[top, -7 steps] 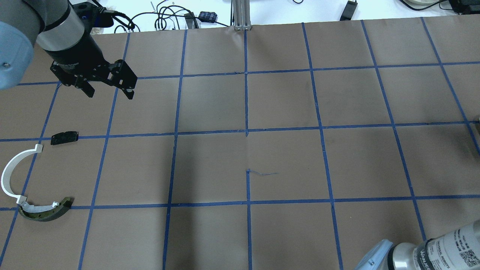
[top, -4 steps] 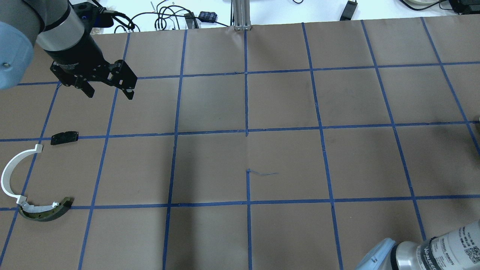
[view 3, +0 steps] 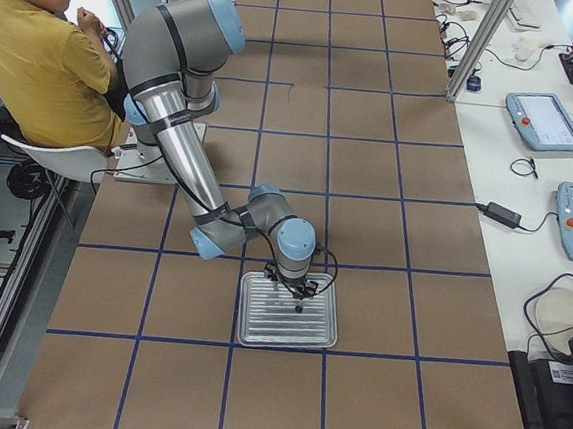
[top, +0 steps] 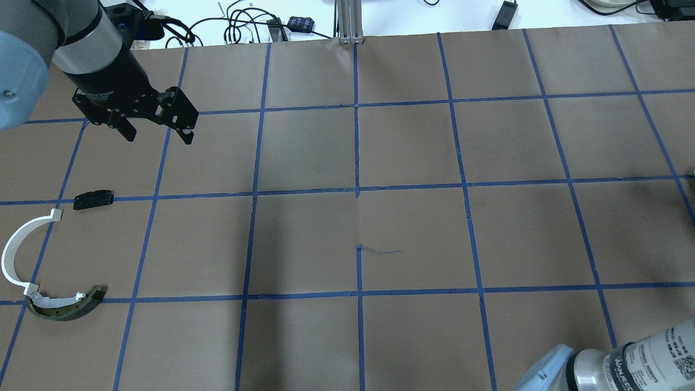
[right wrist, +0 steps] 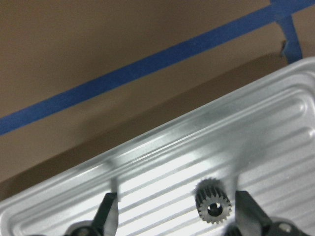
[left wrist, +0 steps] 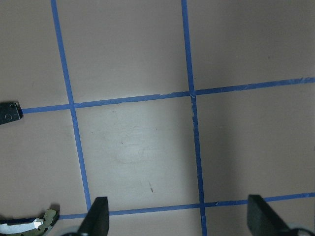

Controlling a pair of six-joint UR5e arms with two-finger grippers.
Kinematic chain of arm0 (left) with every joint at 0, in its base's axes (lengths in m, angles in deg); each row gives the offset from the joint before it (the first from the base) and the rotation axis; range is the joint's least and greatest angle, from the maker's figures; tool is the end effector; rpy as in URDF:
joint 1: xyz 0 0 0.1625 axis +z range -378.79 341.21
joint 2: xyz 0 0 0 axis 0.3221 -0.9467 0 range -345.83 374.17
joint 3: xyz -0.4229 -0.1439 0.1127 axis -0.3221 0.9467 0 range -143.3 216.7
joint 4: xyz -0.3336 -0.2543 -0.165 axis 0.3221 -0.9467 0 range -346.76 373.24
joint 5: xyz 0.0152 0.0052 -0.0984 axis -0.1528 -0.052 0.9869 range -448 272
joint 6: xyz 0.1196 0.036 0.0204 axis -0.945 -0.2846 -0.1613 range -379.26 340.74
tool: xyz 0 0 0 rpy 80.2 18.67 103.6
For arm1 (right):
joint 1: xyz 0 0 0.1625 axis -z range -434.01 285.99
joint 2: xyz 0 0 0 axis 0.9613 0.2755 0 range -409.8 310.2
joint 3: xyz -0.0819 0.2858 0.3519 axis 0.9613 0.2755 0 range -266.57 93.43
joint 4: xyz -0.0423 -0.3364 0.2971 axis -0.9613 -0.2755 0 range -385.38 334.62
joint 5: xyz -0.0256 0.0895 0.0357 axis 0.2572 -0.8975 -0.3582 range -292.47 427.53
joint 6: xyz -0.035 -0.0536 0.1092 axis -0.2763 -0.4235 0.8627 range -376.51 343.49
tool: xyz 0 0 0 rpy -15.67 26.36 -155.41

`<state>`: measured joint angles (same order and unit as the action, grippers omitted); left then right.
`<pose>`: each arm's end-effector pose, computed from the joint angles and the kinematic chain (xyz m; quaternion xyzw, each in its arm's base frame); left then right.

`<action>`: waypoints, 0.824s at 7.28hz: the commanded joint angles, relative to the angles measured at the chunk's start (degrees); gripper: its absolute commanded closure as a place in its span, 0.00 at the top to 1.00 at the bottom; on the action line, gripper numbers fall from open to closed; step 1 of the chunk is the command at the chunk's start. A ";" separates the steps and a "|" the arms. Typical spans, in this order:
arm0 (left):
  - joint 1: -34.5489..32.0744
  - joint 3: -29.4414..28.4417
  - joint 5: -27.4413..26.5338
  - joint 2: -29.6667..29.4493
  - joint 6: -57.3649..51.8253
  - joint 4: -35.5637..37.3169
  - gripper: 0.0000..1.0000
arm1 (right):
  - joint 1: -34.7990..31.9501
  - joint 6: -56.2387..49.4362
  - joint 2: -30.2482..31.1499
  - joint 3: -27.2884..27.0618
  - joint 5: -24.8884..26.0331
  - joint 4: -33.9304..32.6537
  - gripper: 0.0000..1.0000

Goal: Place bearing gear from tray to pile

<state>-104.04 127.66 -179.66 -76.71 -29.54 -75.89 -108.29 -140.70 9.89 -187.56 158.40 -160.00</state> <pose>-0.0848 -0.5438 0.4811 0.0484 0.9987 0.0103 0.0132 -0.4737 -0.4819 0.1555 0.5622 -0.8265 -0.0076 0.0290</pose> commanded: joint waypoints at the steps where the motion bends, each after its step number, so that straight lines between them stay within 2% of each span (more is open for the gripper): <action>1: 0.00 0.00 -0.01 0.00 0.00 0.01 1.00 | -0.08 -0.97 -0.11 0.00 -0.08 -0.83 0.83; 4: 0.00 0.00 -0.01 0.00 0.00 -0.08 1.00 | -0.09 -0.79 -0.19 0.00 -0.17 -0.91 0.70; 6: 0.52 -0.26 0.08 0.17 0.00 0.62 1.00 | -0.09 -0.71 -0.11 0.00 -1.23 -0.92 0.55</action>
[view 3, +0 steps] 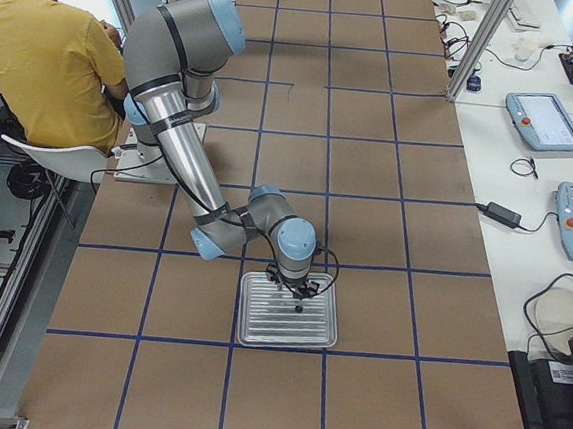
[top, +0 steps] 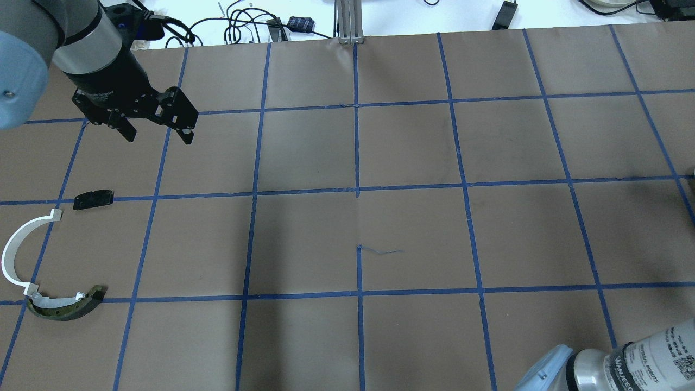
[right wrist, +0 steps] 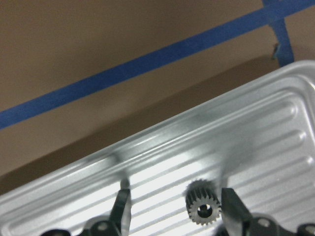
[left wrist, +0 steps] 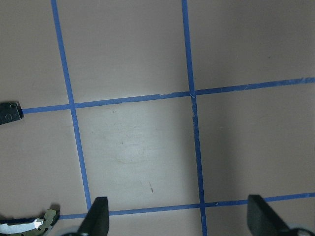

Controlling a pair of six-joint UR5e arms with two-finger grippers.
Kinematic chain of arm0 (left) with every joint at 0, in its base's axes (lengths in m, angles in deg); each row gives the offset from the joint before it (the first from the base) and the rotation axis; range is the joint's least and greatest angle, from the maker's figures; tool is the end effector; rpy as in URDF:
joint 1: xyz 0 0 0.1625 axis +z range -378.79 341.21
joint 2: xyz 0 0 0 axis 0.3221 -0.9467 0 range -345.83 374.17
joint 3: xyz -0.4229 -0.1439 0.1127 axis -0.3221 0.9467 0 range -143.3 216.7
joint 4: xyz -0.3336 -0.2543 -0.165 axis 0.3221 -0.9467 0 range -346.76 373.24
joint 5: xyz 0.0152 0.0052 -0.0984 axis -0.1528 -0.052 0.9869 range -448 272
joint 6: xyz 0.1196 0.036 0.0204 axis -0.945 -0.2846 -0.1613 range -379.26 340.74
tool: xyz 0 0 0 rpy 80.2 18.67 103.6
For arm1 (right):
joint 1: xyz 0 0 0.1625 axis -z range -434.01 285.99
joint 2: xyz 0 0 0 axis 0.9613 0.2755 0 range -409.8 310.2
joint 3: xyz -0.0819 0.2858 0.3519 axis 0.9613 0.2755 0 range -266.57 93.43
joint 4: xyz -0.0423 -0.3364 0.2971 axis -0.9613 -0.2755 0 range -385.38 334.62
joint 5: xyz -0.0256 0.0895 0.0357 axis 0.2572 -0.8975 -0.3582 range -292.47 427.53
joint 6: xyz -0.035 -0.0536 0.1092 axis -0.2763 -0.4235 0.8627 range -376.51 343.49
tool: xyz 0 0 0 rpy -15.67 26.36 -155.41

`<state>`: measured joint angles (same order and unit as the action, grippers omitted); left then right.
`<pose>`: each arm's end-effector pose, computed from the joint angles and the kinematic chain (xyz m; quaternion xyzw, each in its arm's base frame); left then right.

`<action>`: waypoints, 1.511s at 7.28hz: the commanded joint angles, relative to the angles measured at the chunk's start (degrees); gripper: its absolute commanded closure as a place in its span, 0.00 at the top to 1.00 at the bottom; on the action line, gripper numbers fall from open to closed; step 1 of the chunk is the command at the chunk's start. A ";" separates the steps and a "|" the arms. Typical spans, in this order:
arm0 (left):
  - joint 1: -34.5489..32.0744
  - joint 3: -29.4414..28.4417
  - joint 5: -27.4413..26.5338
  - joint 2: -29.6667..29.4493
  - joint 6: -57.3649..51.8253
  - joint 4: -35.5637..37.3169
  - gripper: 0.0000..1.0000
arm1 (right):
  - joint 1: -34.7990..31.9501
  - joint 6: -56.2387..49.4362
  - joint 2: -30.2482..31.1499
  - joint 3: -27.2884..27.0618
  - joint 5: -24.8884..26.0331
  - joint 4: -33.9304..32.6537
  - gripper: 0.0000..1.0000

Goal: Place bearing gear from tray to pile

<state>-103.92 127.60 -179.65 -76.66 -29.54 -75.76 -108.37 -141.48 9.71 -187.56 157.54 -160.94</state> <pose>-0.0837 -0.5442 0.4824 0.0473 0.9988 0.0082 0.0134 -0.4736 -0.4852 0.1551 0.5684 -0.8220 -0.0003 0.0356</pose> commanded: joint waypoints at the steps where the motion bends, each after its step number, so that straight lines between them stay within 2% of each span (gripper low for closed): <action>1: -0.03 0.06 -0.19 0.13 0.09 0.32 1.00 | 0.00 0.08 0.07 0.00 -0.37 -0.06 0.47; 3: 0.40 0.15 -3.17 0.13 0.09 -0.11 1.00 | 0.00 -0.10 -0.02 0.00 -0.37 -0.06 0.42; 4: 0.40 0.07 -2.49 0.65 0.70 0.14 1.00 | 0.08 -0.10 0.07 0.00 -0.28 -0.06 0.41; 5: 0.58 -0.02 -2.65 1.87 0.79 -0.29 1.00 | 0.08 0.08 0.07 0.00 0.07 -0.32 0.33; 6: 0.49 -0.02 -3.18 2.23 0.97 -0.29 1.00 | 0.08 0.43 0.25 0.00 0.50 -0.49 0.08; 7: 0.40 -0.02 -3.01 3.11 0.97 -0.29 1.00 | 0.17 1.13 0.60 -0.09 0.60 -0.50 0.00; 8: 0.58 -0.11 -2.57 3.20 0.97 0.05 1.00 | -0.52 3.13 1.21 -0.09 2.34 -0.67 0.00; 9: 0.49 -0.02 -2.31 2.94 0.97 0.06 1.00 | -2.36 9.59 4.35 -0.43 3.31 -0.24 0.00; 10: 0.14 -0.02 -1.96 2.85 0.62 -0.03 1.00 | -6.38 15.31 7.34 -1.66 3.32 1.33 0.00; 11: 0.22 -0.02 0.83 2.33 0.09 0.49 1.00 | -11.20 22.59 10.93 -3.76 3.06 3.70 0.00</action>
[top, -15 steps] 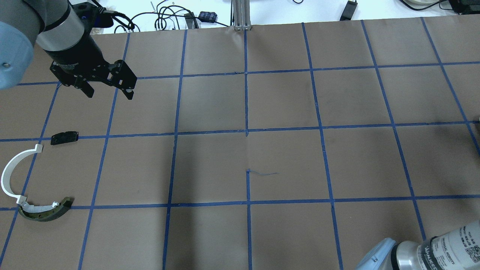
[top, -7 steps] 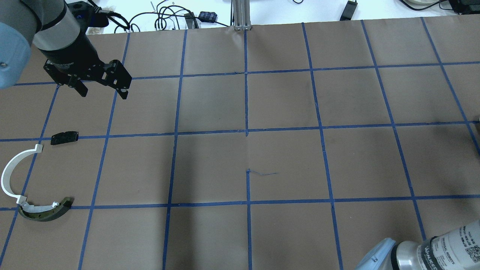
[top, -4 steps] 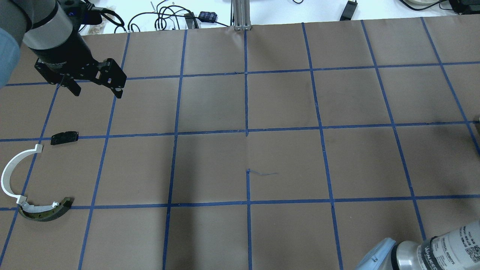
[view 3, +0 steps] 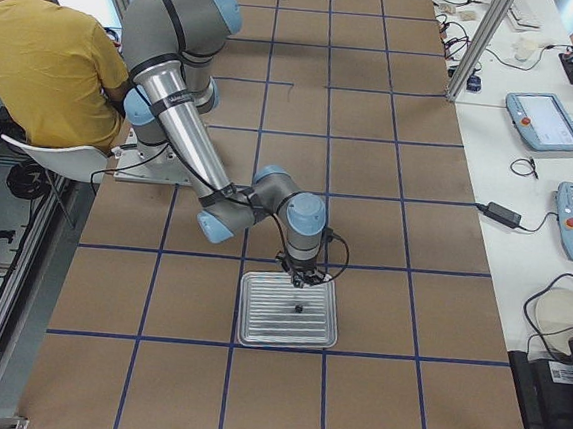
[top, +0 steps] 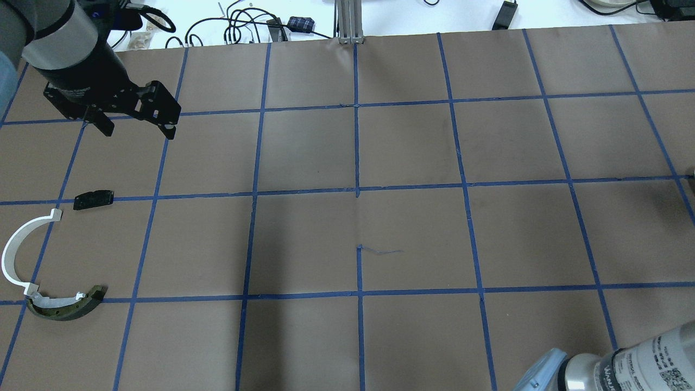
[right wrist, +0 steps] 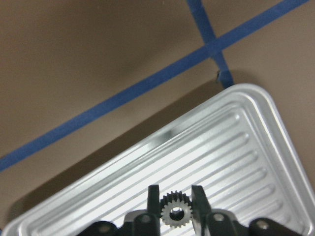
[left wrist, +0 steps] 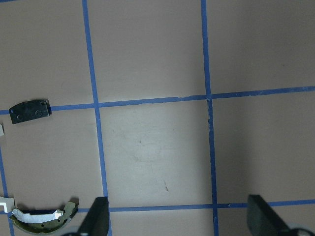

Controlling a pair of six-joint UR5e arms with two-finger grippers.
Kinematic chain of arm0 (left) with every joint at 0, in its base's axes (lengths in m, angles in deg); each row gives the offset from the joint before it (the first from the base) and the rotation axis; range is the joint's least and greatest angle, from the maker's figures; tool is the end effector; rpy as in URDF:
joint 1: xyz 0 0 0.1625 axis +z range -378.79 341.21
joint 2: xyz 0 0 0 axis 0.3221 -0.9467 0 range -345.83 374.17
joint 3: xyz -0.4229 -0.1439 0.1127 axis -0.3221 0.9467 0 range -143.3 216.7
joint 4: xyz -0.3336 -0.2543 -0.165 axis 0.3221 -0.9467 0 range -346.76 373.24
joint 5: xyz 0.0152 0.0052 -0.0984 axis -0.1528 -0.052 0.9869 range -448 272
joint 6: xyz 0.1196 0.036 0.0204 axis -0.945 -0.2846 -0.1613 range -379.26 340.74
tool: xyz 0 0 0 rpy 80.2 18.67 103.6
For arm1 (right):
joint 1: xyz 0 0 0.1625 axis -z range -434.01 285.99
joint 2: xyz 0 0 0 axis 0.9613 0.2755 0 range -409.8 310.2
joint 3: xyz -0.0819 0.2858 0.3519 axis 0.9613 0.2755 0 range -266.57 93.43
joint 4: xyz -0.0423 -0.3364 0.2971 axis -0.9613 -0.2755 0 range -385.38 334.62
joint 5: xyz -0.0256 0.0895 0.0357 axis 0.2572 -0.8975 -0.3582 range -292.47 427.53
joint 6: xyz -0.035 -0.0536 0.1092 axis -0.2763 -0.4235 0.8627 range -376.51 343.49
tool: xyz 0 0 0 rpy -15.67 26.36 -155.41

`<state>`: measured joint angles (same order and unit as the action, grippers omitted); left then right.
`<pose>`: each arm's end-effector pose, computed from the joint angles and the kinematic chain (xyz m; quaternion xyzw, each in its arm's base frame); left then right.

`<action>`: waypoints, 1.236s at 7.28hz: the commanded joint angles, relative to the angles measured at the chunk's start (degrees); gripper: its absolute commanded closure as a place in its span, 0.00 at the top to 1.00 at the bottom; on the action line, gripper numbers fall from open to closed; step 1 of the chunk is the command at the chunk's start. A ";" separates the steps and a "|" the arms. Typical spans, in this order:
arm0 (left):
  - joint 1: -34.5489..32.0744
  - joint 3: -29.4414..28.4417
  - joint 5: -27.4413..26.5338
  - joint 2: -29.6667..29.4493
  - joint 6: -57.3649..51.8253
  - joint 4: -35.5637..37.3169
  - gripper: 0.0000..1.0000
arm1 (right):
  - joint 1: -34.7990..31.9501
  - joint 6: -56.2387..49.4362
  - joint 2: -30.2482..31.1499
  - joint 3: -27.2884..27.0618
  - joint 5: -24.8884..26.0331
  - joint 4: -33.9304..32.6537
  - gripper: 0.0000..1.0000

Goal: Place bearing gear from tray to pile

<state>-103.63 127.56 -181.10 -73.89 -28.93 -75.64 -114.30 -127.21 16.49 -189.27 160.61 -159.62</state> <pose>-0.0792 -0.5286 0.5086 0.0388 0.9987 -0.0155 0.0293 -0.4123 -0.5154 0.2171 0.5045 -0.8603 -0.0148 0.0718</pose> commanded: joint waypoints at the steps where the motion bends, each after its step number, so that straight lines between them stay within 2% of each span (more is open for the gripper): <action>1: -0.15 0.01 3.35 -1.06 -0.18 0.47 1.00 | -11.07 18.75 8.89 -4.77 0.08 3.18 0.00; 2: -0.32 0.10 3.36 -1.32 0.26 0.29 1.00 | -17.31 29.99 11.72 -7.41 0.08 3.27 0.00; 4: -0.15 0.28 3.02 -1.94 -0.60 0.55 1.00 | -32.58 58.51 12.37 -9.89 -0.09 3.28 0.00; 5: 0.02 0.54 3.27 -2.12 -0.44 0.47 1.00 | -43.02 79.46 11.85 -9.46 -0.09 3.28 0.00; 6: 0.20 1.06 3.19 -2.12 0.17 0.38 1.00 | -52.95 95.68 9.49 -9.28 -0.01 2.41 0.00; 7: 0.38 1.76 3.19 -2.03 0.61 0.38 1.00 | -60.19 107.16 7.73 -6.84 -0.27 2.31 0.00; 9: 0.55 2.47 2.49 -1.94 -0.51 0.55 1.00 | -71.19 130.27 4.21 -3.14 -6.65 1.96 0.00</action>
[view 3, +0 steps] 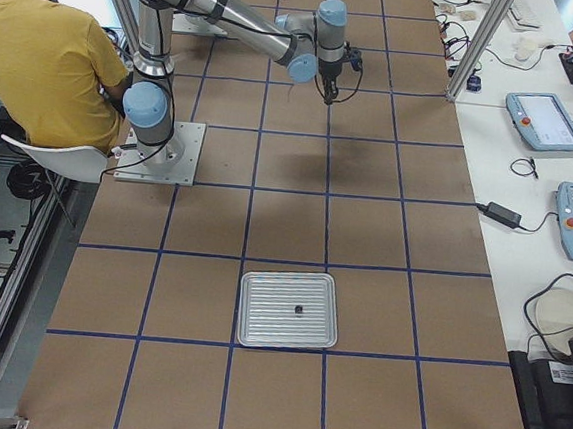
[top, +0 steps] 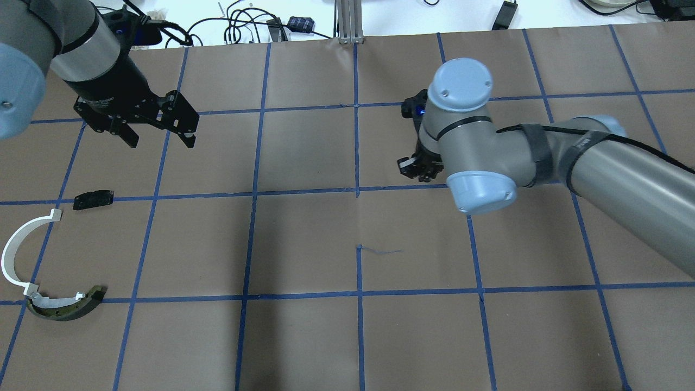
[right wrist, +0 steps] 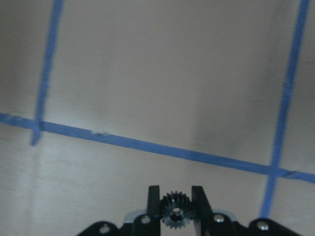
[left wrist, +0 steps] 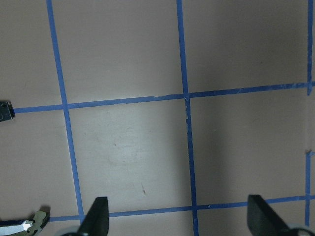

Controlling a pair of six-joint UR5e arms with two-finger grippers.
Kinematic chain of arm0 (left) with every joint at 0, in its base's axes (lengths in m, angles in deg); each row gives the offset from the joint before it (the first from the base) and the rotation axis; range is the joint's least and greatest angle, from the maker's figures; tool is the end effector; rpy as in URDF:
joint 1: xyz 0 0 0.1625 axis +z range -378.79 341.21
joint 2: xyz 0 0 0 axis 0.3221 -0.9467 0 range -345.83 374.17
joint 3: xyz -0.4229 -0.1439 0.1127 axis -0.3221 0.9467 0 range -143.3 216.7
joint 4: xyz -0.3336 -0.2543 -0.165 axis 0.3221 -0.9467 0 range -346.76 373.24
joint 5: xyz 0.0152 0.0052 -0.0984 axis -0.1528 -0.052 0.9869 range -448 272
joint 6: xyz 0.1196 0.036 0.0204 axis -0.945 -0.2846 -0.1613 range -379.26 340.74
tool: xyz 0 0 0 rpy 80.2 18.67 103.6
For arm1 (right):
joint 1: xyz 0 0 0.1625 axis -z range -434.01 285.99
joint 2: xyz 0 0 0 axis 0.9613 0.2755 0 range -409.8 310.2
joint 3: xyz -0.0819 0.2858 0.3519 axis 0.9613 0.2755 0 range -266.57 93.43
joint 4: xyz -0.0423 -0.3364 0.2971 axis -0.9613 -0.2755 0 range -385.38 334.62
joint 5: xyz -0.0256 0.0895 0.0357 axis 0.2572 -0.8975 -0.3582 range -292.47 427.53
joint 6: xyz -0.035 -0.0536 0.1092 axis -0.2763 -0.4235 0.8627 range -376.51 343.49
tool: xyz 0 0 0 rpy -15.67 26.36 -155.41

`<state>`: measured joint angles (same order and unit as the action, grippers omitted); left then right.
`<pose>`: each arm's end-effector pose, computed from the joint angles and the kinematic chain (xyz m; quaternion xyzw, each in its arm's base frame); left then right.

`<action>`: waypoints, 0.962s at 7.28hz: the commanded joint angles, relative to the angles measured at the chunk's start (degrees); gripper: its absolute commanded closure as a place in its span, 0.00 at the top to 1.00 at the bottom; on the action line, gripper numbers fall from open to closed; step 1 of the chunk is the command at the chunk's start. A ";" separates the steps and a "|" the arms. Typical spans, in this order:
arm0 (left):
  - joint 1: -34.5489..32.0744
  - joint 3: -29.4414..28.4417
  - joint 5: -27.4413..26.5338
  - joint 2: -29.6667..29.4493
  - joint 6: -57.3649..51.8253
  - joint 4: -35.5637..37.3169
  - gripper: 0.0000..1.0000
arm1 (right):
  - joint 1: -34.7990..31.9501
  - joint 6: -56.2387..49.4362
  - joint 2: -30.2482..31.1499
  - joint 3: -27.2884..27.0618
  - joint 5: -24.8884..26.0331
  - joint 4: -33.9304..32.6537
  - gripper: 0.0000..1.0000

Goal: Place bearing gear from tray to pile

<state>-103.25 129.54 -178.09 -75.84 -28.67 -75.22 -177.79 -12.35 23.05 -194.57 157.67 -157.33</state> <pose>-0.0816 -0.5372 0.4730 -0.0338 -0.9994 -0.0114 0.0007 0.2725 -0.5529 0.2409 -0.0837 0.9947 -0.0588 0.0080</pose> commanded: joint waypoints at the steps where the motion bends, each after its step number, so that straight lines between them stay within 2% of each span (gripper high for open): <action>1: 0.60 0.67 -0.62 0.10 -0.26 0.13 1.00 | -11.84 22.66 -4.54 2.96 -3.74 -0.76 0.00; 2: 0.52 0.76 -0.01 -0.77 3.23 0.05 1.00 | -14.32 28.04 -6.74 3.06 -3.83 -1.03 0.00; 3: 0.00 1.11 0.26 -1.91 5.70 0.22 1.00 | -15.04 29.14 -8.06 2.97 -3.83 -1.03 0.00; 4: -0.70 1.46 0.35 -2.62 5.72 0.22 1.00 | -14.96 28.28 -8.42 2.97 -3.74 -0.94 0.33; 5: -1.15 2.51 0.18 -3.15 5.72 0.31 1.00 | -14.70 26.88 -8.08 3.75 -2.18 -0.94 0.90; 6: -1.24 3.74 0.17 -3.24 5.72 0.66 1.00 | -12.87 19.47 -7.55 6.28 2.19 0.54 1.00; 7: -1.32 4.18 0.26 -3.42 5.72 1.27 1.00 | -9.72 13.92 -6.85 9.18 2.58 7.60 1.00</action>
<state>-104.39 132.85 -177.88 -78.99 -23.00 -74.54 -190.52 8.36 15.50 -188.51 158.33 -155.59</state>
